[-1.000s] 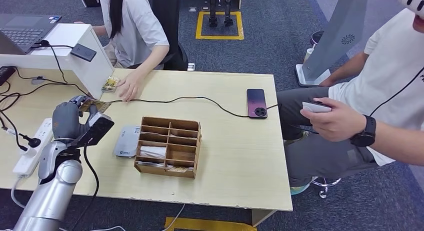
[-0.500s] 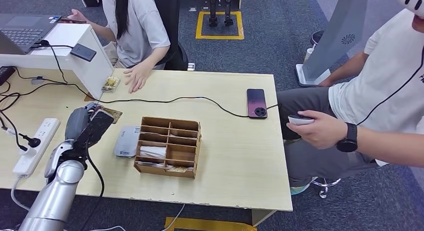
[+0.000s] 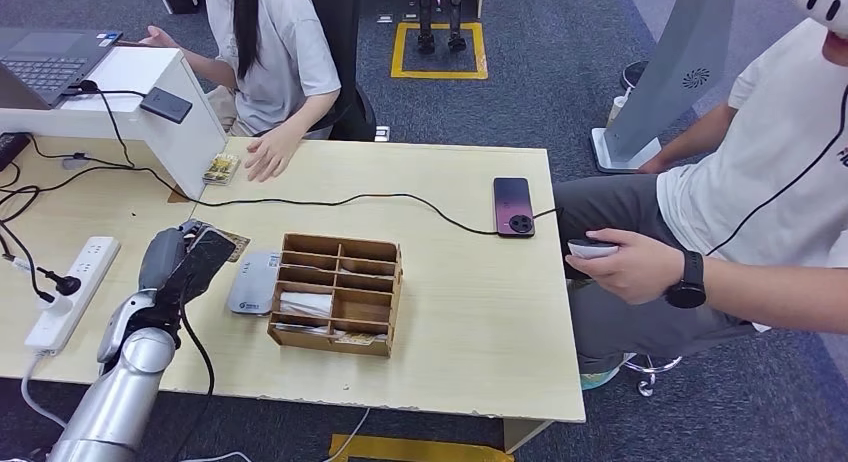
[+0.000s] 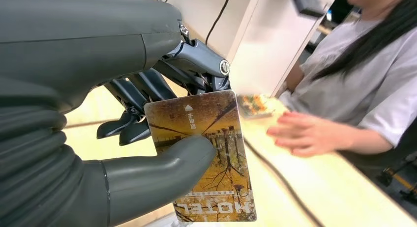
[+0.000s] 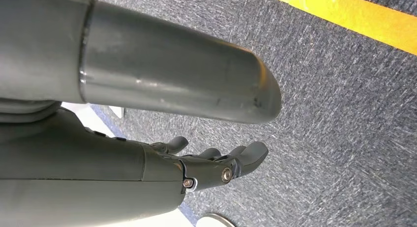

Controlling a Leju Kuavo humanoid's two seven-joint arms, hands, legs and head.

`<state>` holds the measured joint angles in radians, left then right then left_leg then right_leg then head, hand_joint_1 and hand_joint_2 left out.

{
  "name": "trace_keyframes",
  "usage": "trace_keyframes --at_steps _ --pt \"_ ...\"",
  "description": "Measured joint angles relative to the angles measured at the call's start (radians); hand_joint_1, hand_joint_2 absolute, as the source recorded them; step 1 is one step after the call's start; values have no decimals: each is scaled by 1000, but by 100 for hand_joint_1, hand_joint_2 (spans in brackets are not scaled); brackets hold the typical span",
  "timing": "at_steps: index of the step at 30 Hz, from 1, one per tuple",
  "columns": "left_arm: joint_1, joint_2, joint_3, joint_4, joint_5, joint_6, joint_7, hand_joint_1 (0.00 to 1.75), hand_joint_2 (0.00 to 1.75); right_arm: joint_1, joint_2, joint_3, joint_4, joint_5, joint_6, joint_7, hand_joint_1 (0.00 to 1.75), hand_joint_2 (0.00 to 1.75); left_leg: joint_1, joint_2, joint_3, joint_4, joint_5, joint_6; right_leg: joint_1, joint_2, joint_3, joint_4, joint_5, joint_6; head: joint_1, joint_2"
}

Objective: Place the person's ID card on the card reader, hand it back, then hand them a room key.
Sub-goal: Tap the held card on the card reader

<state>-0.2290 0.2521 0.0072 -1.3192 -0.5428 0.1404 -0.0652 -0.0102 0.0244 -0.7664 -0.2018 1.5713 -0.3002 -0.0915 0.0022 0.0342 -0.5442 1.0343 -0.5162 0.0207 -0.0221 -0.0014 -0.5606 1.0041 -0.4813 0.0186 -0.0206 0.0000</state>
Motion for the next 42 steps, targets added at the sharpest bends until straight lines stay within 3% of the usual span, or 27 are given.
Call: trace_keyframes --at_steps 16,42 --pt "16 -49 0 128 -171 41 70 175 175 0 4 0 0 0 3 -17 0 0 0 0 0 0 0 0 0 0 0 0 0 0 0 0" --pt "-40 -111 0 249 -296 67 88 175 175 -11 11 29 0 0 -51 -49 0 0 0 0 2 0 0 0 0 -1 2 0 0 0 0 0"
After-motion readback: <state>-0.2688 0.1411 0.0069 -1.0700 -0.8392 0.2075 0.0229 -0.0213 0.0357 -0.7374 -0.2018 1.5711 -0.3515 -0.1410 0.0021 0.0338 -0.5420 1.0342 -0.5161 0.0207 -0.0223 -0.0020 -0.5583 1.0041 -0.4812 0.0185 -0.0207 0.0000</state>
